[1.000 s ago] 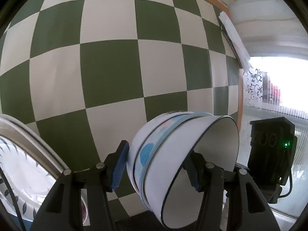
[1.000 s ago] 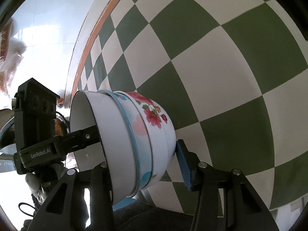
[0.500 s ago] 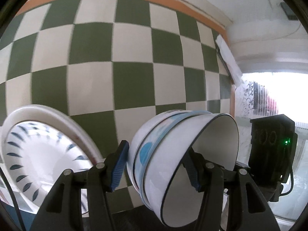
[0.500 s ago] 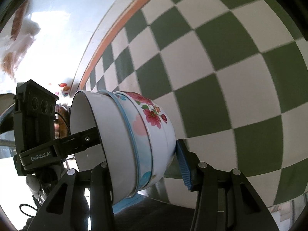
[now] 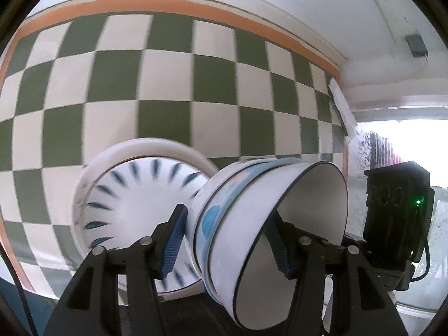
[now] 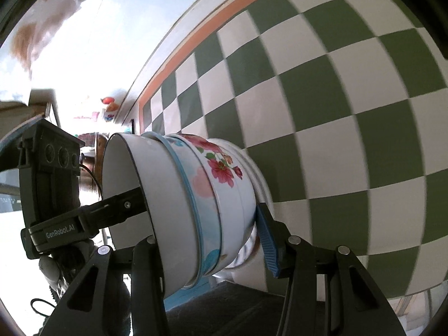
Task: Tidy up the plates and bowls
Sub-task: 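Lift the bowl stack and carry it above the plate stack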
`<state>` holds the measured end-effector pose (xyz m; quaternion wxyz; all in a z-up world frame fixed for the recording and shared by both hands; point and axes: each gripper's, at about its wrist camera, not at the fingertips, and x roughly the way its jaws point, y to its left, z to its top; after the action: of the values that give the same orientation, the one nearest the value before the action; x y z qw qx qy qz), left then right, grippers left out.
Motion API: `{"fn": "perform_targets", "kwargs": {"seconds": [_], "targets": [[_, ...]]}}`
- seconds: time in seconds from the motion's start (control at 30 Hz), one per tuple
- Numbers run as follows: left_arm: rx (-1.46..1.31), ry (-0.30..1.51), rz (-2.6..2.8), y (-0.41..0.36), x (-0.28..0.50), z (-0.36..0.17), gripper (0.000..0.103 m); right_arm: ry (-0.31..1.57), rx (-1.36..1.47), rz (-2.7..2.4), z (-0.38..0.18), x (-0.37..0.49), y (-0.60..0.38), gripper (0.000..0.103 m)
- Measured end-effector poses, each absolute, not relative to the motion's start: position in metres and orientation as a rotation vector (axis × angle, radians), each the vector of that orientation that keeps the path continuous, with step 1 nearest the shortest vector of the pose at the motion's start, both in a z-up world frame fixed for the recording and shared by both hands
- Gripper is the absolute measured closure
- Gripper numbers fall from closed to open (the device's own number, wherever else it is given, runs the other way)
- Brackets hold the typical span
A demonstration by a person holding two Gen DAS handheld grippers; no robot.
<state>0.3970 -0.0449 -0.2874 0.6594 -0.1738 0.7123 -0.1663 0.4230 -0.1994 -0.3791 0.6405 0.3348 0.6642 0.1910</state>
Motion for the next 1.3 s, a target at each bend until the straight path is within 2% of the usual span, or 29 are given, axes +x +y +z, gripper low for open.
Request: {"fn": "perform_targets", "kwargs": {"seconds": [0.5,1.3], "targets": [[-0.475,1.633,-0.314,0.019,0.384,-0.315,0.051,1.566,0.674,0.486,-0.404,0.428,-0.122,0.054],[-0.492,1.683,-0.28,0.029,0.38,-0.34,0.051,1.615,0.609,0.513,-0.425,0.426,-0.104,0.054]]}}
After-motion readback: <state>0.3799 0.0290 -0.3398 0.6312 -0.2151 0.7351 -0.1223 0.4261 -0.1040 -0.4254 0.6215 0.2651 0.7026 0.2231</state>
